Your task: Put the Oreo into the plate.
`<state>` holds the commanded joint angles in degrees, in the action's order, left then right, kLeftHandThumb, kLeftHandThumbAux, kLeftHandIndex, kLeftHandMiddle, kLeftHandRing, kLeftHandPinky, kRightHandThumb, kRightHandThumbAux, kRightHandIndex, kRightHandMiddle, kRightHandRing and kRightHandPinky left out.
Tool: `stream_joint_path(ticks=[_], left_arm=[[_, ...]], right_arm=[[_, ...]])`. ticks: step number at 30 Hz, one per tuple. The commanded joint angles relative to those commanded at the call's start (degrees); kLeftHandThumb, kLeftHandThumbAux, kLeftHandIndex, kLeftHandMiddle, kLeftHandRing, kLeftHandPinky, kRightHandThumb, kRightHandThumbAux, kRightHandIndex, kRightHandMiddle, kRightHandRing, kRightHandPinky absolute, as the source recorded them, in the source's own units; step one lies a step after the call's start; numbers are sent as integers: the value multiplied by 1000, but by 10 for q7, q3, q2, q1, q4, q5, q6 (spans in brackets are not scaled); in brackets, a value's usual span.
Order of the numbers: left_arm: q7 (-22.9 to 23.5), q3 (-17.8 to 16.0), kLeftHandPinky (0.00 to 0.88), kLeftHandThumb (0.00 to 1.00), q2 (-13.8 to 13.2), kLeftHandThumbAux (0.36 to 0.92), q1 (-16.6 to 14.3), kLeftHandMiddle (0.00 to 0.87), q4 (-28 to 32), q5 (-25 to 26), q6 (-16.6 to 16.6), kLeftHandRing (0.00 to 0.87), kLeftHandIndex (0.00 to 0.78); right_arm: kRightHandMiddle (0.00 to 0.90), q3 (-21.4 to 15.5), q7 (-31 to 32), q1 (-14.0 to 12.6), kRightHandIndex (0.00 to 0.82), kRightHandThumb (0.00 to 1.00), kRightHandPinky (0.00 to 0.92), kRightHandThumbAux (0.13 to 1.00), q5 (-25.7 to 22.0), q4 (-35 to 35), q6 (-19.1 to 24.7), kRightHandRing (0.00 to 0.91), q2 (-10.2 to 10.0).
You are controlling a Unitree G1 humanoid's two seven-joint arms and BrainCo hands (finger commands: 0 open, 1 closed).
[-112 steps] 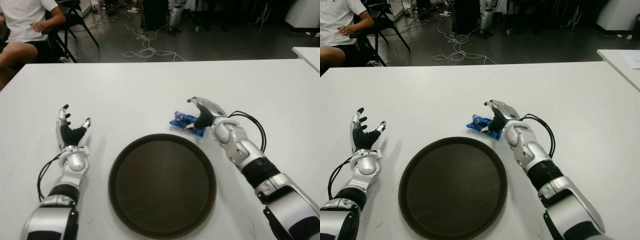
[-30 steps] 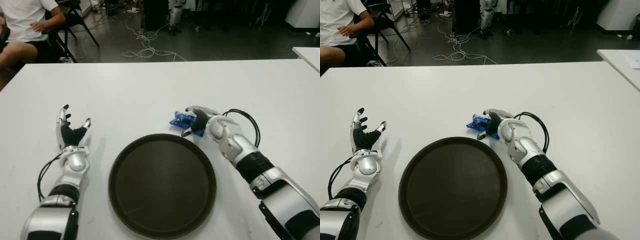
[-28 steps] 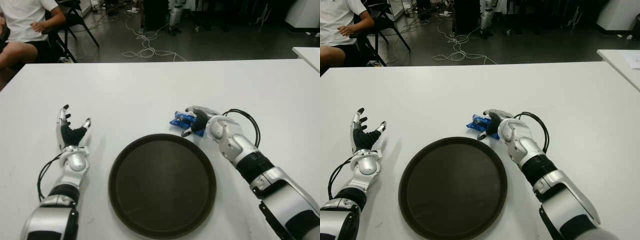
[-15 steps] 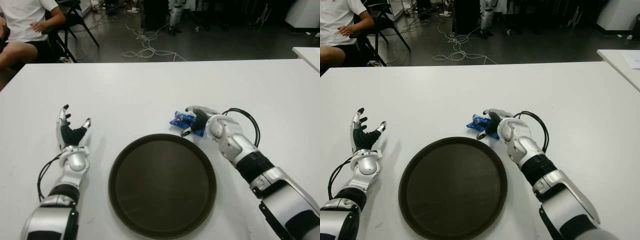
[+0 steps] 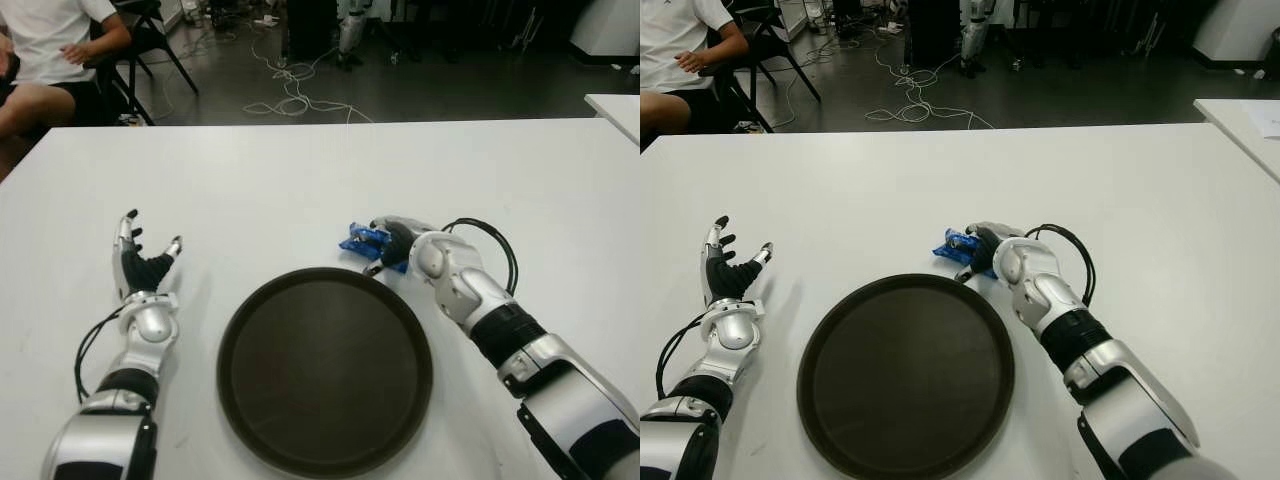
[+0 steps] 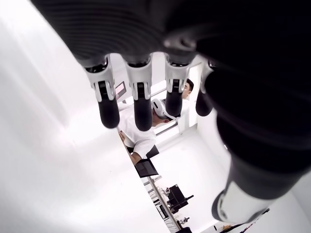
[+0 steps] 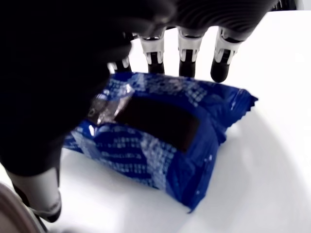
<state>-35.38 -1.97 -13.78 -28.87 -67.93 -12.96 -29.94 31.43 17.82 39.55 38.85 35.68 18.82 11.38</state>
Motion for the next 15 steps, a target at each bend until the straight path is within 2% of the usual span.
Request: stream_joint_path(ticks=[8, 15], left_arm=[[-1, -1, 180, 259, 2, 772, 0, 101, 0, 2, 0, 122, 105], [-4, 0, 164, 233, 2, 770, 0, 102, 0, 0, 3, 118, 108]], right_arm=[[39, 2, -3, 1, 19, 0, 1, 693, -1, 7, 0, 24, -4], [60, 1, -12, 0, 33, 0, 9, 716, -2, 15, -7, 41, -6]])
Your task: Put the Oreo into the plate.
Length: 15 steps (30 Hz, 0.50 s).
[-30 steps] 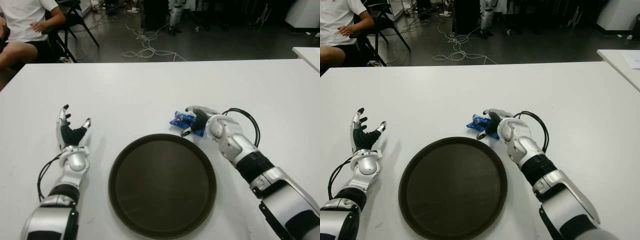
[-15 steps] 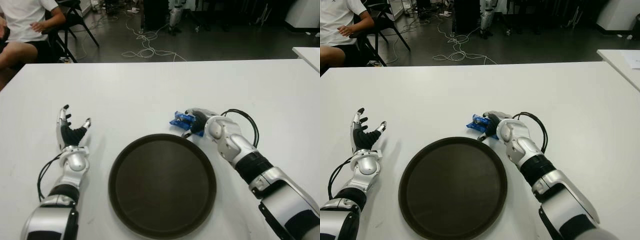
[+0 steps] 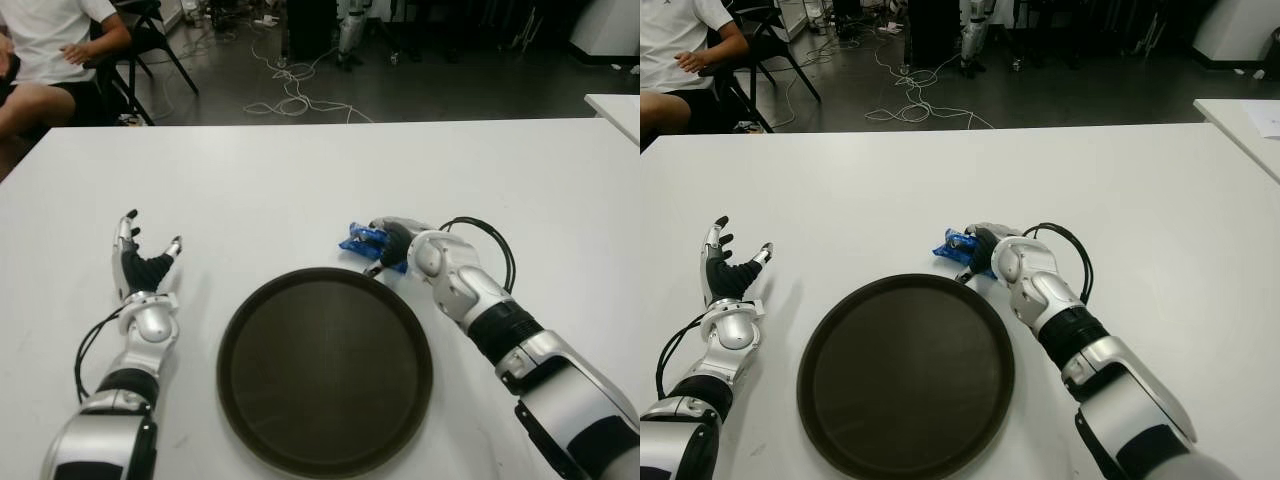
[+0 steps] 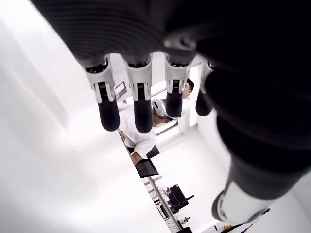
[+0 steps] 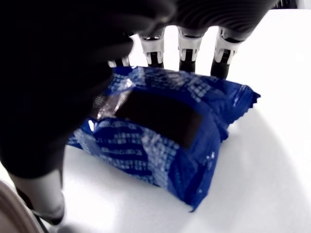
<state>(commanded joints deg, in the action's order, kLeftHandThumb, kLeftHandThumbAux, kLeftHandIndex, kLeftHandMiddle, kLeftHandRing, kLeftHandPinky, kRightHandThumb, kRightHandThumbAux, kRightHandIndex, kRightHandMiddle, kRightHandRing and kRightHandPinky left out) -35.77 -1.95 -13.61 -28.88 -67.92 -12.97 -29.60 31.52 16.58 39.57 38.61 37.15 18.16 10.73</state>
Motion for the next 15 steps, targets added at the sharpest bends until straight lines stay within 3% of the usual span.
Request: stream_joint_path(ticks=[15], left_arm=[[-1, 1, 180, 247, 0, 769, 2, 102, 2, 0, -7, 124, 105]], right_arm=[[51, 0, -15, 3, 30, 0, 5, 707, -2, 21, 4, 36, -12]])
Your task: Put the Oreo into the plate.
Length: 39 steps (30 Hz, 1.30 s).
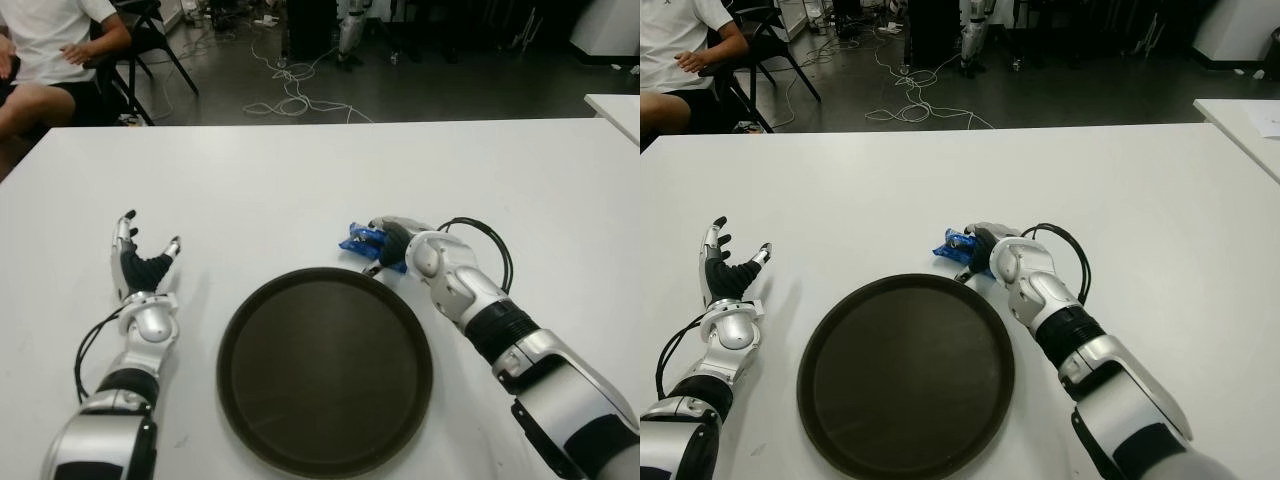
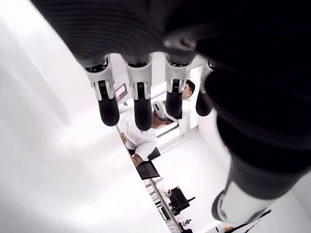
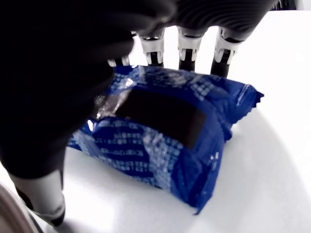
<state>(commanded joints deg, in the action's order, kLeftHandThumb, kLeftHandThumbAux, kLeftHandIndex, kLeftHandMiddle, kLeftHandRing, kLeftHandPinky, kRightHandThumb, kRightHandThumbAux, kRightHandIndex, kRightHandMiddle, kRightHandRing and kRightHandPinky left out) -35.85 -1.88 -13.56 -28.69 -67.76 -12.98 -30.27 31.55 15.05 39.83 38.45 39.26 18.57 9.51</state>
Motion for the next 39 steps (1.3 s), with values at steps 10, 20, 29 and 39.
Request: stream_joint_path(ticks=[10, 20, 29, 39], left_arm=[[5, -3, 197, 261, 1, 771, 1, 113, 1, 4, -7, 138, 109], [6, -3, 184, 262, 0, 775, 1, 121, 2, 4, -7, 140, 112], [4, -1, 212, 265, -1, 774, 1, 117, 1, 2, -6, 148, 118], [9, -1, 148, 244, -2, 767, 3, 94, 3, 2, -7, 108, 103]], right_arm=[[61, 2, -10, 2, 32, 0, 18, 716, -1, 17, -2, 48, -9], [65, 3, -12, 10, 41, 0, 8, 728, -3, 43, -10, 49, -15], [71, 0, -40, 39, 39, 0, 0, 714, -8, 137, -44, 48, -36], [82, -5, -60, 59, 48, 0, 0, 712, -14, 191, -52, 56, -52]])
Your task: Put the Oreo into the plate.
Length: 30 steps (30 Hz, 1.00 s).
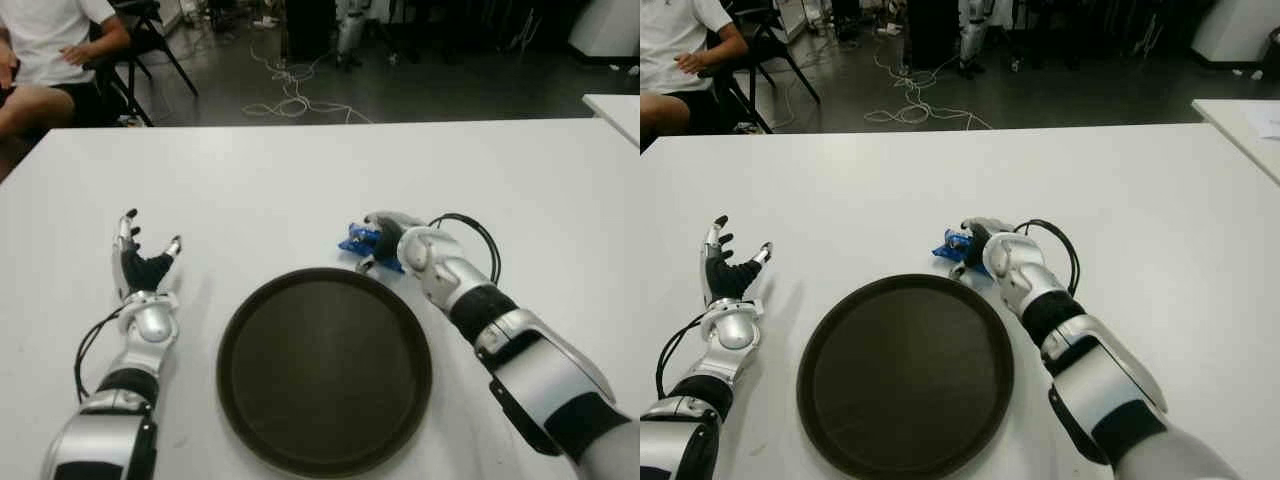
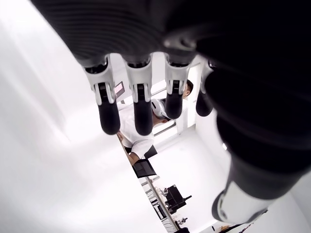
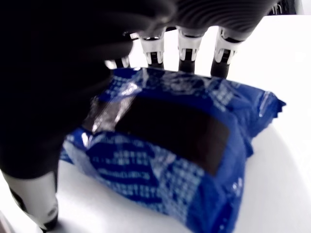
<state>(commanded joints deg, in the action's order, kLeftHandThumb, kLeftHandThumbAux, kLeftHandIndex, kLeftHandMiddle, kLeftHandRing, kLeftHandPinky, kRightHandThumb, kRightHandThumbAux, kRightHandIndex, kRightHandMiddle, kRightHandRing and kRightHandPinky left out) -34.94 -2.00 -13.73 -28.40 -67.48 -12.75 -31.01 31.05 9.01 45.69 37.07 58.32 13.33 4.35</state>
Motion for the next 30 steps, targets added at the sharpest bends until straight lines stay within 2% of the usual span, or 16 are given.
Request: stream_joint_path(ticks=[15, 30], left_arm=[[-1, 0, 184, 233, -1, 769, -2, 111, -2, -1, 4, 131, 107], [-7, 1, 211, 253, -1, 776, -3, 119, -3, -3, 12, 145, 112]], right_arm=[[90, -4, -18, 11, 53, 0, 0, 735, -4, 39, -10, 69, -10], [95, -4, -16, 14, 54, 0, 0, 727, -5, 46, -15, 67, -8]])
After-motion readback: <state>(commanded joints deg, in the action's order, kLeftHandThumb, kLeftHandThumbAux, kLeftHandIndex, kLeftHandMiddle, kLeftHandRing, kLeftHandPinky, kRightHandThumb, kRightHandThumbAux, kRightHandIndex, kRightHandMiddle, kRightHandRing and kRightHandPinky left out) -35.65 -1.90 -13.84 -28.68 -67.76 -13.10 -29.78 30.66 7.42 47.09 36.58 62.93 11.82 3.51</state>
